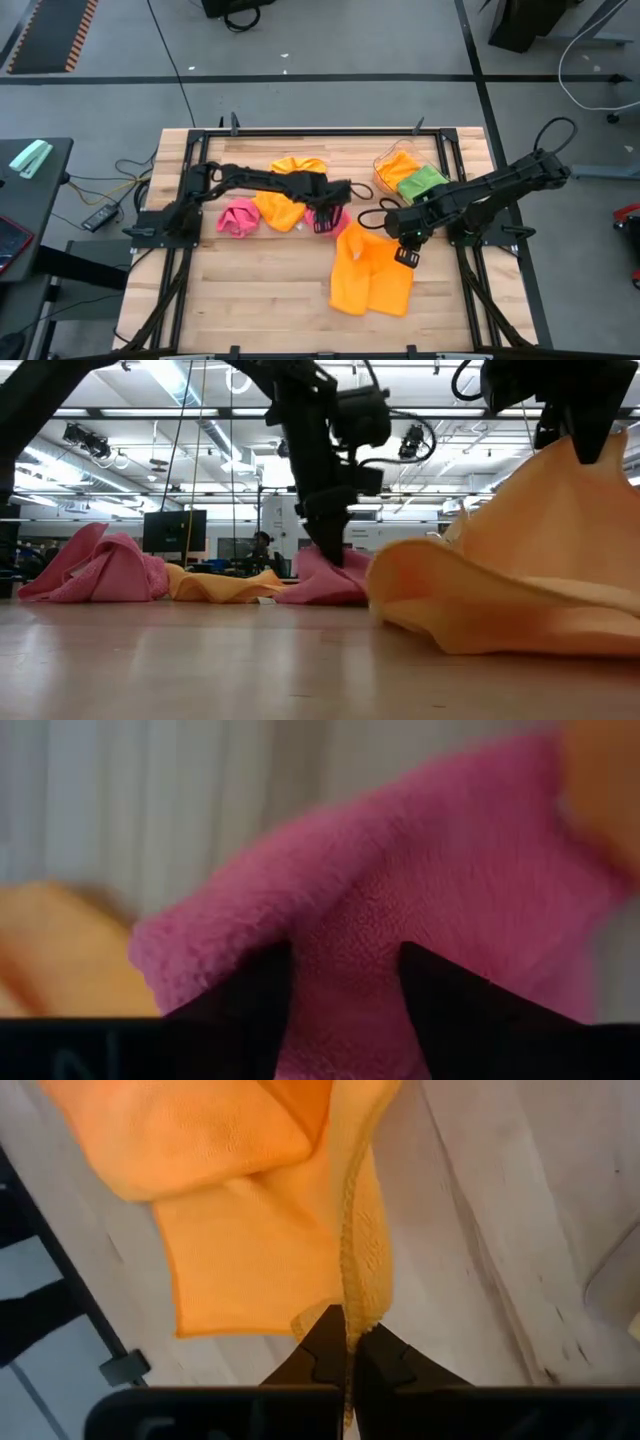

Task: Fold microfiber towels
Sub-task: Fold the bottom orange towel

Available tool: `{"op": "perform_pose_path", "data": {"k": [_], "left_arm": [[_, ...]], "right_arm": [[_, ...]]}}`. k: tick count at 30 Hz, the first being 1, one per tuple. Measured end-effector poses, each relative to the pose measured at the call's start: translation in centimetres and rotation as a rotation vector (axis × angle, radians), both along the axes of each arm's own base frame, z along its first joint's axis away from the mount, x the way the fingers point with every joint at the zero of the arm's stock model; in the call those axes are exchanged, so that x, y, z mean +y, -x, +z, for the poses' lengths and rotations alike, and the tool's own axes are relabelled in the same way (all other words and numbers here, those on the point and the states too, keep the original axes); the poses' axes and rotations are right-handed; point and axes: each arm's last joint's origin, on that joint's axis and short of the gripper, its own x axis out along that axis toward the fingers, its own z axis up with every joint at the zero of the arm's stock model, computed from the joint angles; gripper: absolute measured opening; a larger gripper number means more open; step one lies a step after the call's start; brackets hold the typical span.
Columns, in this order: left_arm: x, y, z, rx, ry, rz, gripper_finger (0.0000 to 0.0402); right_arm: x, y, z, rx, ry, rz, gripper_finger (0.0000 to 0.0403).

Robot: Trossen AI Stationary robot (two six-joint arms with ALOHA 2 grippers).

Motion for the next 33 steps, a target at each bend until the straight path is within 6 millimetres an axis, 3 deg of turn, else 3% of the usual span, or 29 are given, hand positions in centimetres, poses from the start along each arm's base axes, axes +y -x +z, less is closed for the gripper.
{"op": "perform_pose_path", "data": {"k": [3, 6, 11, 15, 26, 33], "left_arm": [[1.7, 0.8, 0.9, 0.008, 0.032, 0.021, 0.0173], [2.2, 1.7, 3.9, -0.052, 0.062, -0.022, 0.0153], [0.5, 2.6, 7.0, -0.127, 0.101, -0.076, 0.0125], [-1.7, 2.6, 8.2, -0.190, 0.246, -0.107, 0.0116], [-11.7, -0.7, 6.3, -0.395, 0.351, -0.313, 0.0113], [-15.1, -2.2, 1.1, -0.341, 0.399, -0.275, 0.0100]], "right_arm": [[-0.2, 0.0, 0.0, 0.008, 0.007, -0.021, 0.0011], [-0.2, 0.0, 0.0, 0.001, 0.026, -0.019, 0.0012], [-0.5, -0.1, 0.0, -0.032, 0.104, 0.039, 0.0013], [-1.3, 0.2, -0.1, 0.004, 0.139, 0.106, 0.0021], [-5.1, 1.2, 0.1, 0.190, 0.092, -0.010, 0.0163], [-3.5, 0.7, 1.0, 0.031, -0.006, 0.038, 0.0197]]}}
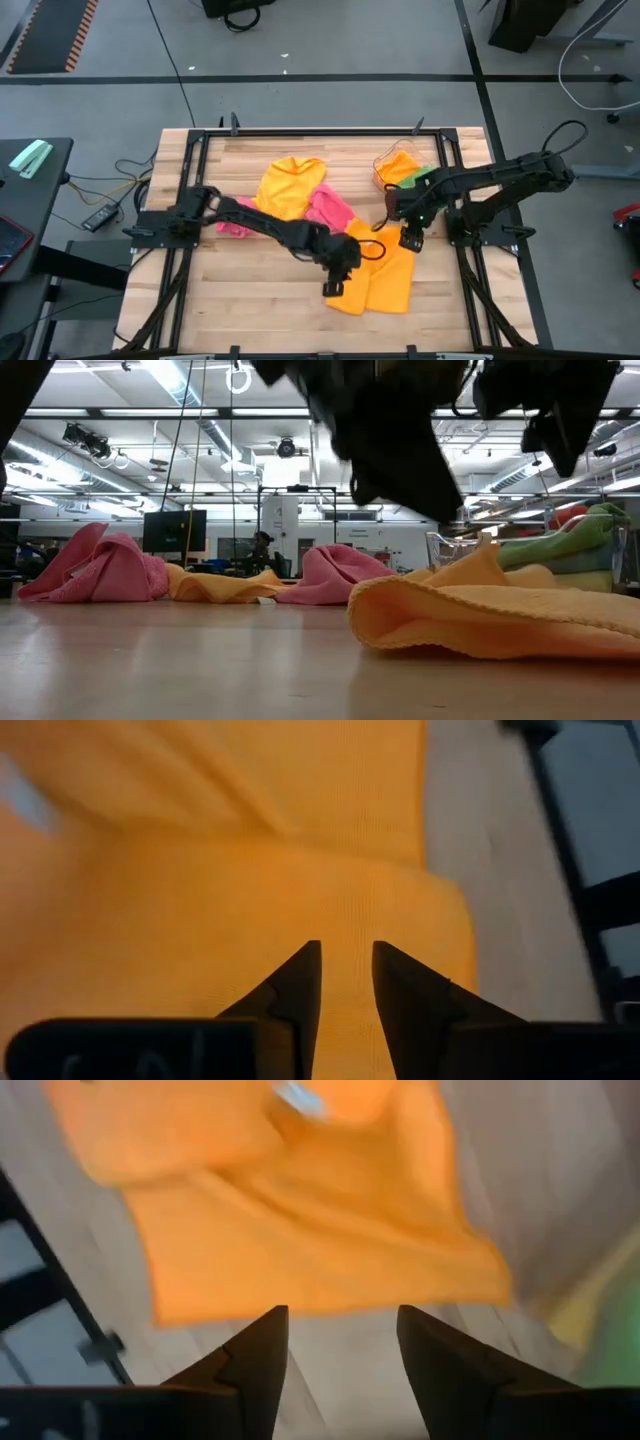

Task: Fold microfiber towels
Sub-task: Fold the bottom orange towel

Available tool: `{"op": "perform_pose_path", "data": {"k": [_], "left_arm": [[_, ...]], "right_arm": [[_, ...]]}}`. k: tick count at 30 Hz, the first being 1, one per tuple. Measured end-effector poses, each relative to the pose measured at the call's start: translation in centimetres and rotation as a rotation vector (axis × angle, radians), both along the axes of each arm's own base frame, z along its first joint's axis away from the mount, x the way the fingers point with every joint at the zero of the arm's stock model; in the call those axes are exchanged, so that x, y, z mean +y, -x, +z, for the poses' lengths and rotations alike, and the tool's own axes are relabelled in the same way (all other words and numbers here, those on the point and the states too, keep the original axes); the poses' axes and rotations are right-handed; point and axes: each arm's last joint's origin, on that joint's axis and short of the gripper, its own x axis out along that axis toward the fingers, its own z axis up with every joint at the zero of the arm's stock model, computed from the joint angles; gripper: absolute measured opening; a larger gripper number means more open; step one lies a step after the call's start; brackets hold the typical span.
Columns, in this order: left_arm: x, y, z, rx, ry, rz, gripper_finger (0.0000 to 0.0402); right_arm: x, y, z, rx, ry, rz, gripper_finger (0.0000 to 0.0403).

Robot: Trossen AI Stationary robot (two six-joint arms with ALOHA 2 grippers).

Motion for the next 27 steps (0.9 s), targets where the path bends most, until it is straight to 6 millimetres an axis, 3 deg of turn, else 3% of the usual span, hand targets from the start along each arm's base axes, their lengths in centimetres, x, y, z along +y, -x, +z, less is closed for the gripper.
{"op": "perform_pose_path", "data": {"k": [6, 10, 14, 18, 22, 27], "left_arm": [[-1.3, -0.2, -5.0, 0.150, 0.022, 0.064, 0.0082], [-2.6, 0.3, -5.6, 0.211, 0.050, 0.105, 0.0068], [-5.0, 0.9, -5.2, 0.213, 0.130, 0.091, 0.0054], [-6.7, 1.6, -3.4, 0.167, 0.163, 0.052, 0.0046], [-6.0, 1.6, -1.3, 0.118, 0.162, 0.054, 0.0046], [-3.2, 1.2, 0.5, 0.021, 0.013, 0.134, 0.0046]], "right_arm": [[4.0, -1.1, -0.2, -0.212, 0.047, 0.004, 0.0198], [6.7, -0.7, -1.7, -0.303, 0.070, -0.050, 0.0198], [8.9, 0.3, -4.3, -0.345, 0.023, -0.076, 0.0197], [10.1, 1.7, -7.2, -0.392, 0.021, -0.117, 0.0193], [10.6, 2.8, -9.2, -0.404, 0.051, -0.130, 0.0186], [10.8, 3.0, -10.8, -0.364, 0.093, -0.113, 0.0179]]}}
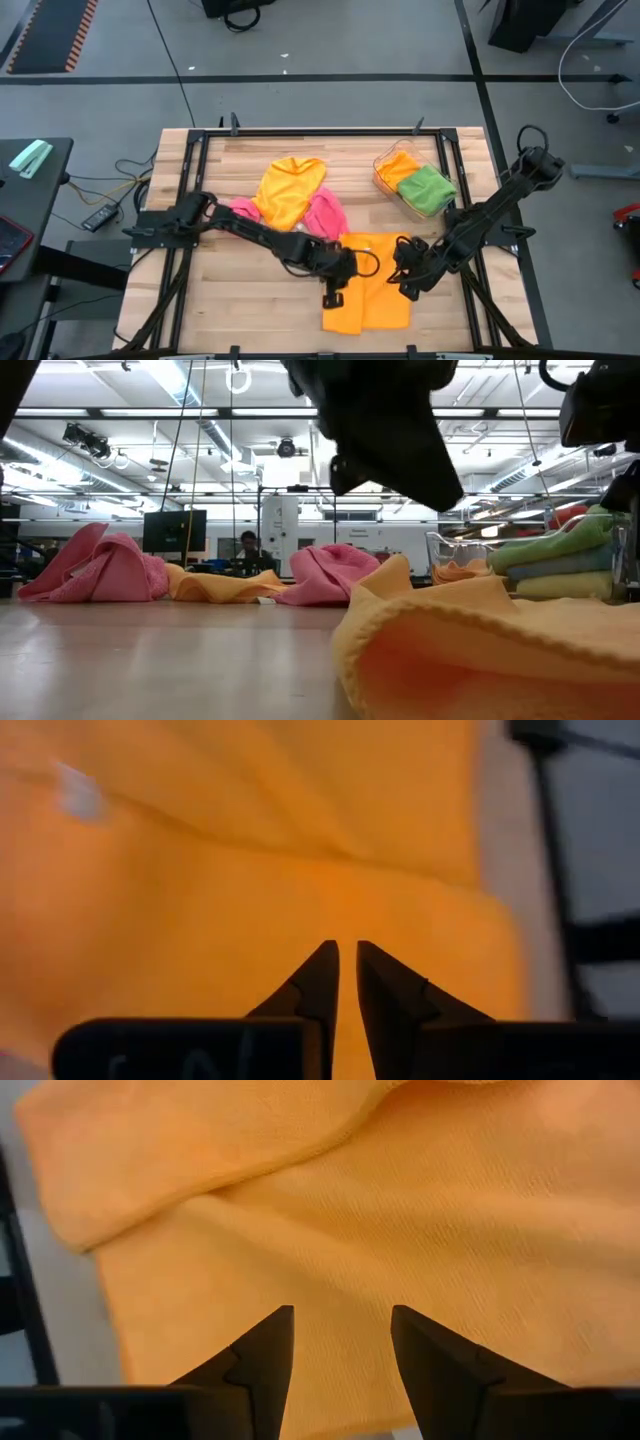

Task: Fold microfiber towels
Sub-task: Fold the bottom orange towel

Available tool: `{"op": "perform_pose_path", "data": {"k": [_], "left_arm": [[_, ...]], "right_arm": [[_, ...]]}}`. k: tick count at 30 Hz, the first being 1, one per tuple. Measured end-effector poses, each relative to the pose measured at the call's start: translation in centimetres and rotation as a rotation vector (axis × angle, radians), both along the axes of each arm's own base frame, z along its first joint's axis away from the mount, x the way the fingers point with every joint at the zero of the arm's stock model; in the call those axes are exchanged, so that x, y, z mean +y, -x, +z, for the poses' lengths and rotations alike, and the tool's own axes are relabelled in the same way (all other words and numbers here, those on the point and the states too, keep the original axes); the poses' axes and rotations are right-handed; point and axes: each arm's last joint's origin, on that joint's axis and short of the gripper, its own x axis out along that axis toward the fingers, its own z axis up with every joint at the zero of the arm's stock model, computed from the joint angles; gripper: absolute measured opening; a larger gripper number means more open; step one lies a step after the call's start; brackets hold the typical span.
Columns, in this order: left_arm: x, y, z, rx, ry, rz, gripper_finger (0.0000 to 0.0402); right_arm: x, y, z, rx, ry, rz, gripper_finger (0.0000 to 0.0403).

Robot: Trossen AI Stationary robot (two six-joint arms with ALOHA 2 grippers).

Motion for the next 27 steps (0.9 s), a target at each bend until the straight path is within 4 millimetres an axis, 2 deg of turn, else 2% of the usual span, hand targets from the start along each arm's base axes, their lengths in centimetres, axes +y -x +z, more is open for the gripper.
{"op": "perform_pose_path", "data": {"k": [5, 9, 12, 19, 23, 27], "left_arm": [[4.0, -1.5, -0.8, -0.047, -0.172, 0.065, 0.0048], [7.4, -2.6, -2.4, -0.032, -0.180, 0.128, 0.0060], [8.9, -3.4, -2.4, -0.086, -0.142, 0.115, 0.0077], [9.5, -5.0, -3.4, -0.216, -0.070, 0.056, 0.0121], [9.4, -5.4, -5.3, -0.205, -0.091, 0.002, 0.0131], [9.4, -5.5, -5.6, -0.219, -0.130, -0.036, 0.0132]], "right_arm": [[0.3, -0.4, -0.8, 0.010, 0.012, -0.001, 0.0172], [0.3, -0.5, -1.6, 0.039, 0.055, 0.000, 0.0170], [0.3, -0.5, -2.1, 0.051, 0.091, -0.007, 0.0170], [0.3, -0.7, -3.7, 0.089, 0.173, -0.020, 0.0170], [0.5, -1.0, -4.2, 0.093, 0.175, -0.023, 0.0170], [0.6, -1.1, -4.1, 0.078, 0.153, -0.028, 0.0170]]}}
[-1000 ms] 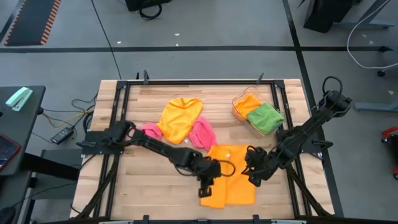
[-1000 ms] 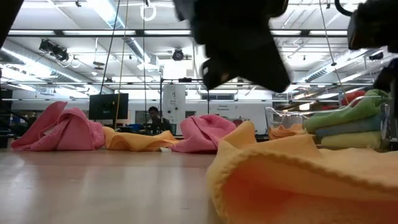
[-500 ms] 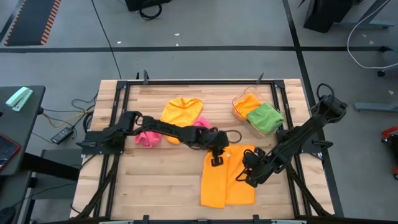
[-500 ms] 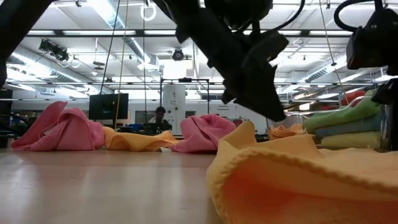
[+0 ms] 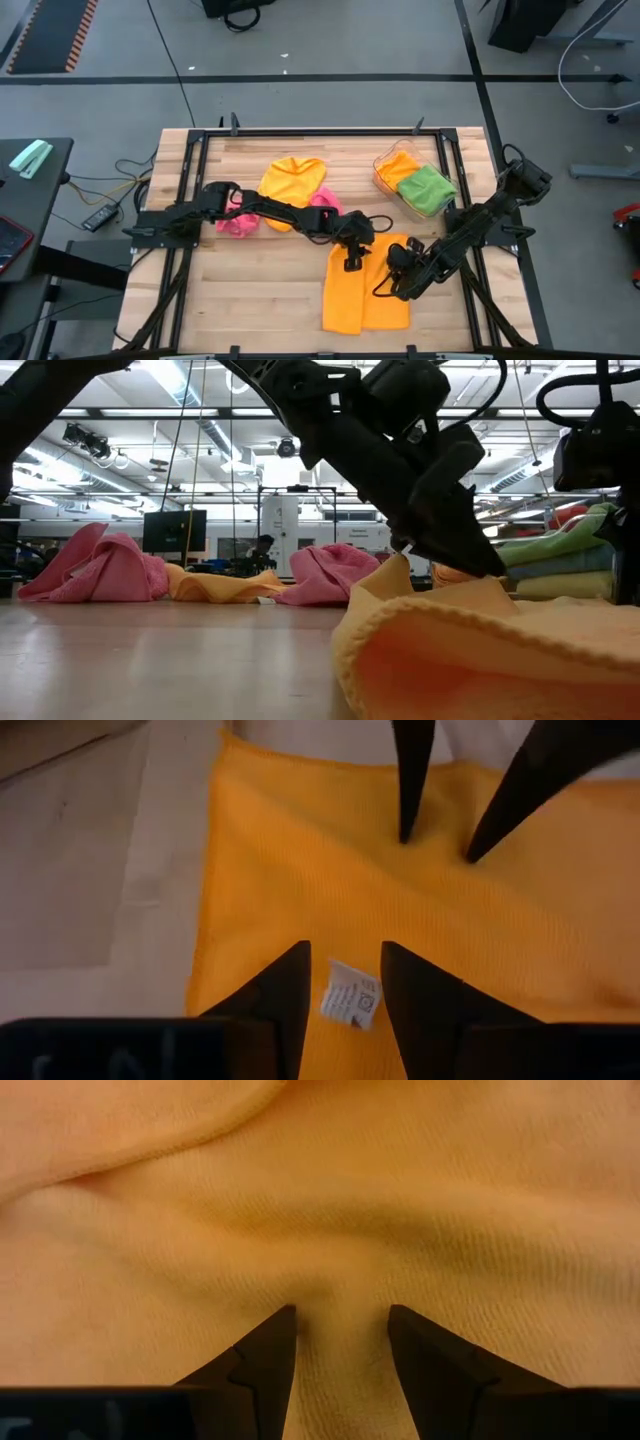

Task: Fold microfiber towels
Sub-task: Fold the bottom orange towel

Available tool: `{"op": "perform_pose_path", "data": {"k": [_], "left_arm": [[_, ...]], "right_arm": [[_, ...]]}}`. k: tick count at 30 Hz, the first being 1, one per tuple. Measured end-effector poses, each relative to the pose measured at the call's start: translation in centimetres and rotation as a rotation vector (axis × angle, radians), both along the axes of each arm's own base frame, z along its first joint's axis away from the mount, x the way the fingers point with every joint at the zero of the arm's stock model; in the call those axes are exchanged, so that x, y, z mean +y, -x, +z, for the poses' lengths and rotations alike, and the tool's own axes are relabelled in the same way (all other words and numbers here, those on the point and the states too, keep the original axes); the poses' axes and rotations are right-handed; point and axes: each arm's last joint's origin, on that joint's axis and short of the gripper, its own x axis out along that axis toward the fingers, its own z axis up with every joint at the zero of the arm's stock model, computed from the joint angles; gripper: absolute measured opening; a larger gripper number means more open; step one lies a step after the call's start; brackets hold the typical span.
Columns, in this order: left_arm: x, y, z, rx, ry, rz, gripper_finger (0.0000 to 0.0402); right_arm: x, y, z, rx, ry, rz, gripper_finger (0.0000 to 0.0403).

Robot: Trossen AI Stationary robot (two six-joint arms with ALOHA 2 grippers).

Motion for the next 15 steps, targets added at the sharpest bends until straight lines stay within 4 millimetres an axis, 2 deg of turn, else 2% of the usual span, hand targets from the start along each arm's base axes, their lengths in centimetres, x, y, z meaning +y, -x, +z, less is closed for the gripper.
{"op": "perform_pose_path", "data": {"k": [9, 15], "left_arm": [[0.8, -0.2, 0.1, -0.014, -0.013, 0.014, 0.0122], [1.2, 0.1, -0.2, 0.023, -0.057, 0.061, 0.0132]], "right_arm": [[0.0, 0.0, 0.1, -0.003, -0.014, -0.007, 0.0169], [0.1, 0.0, 0.1, -0.003, -0.015, -0.008, 0.0169]]}}
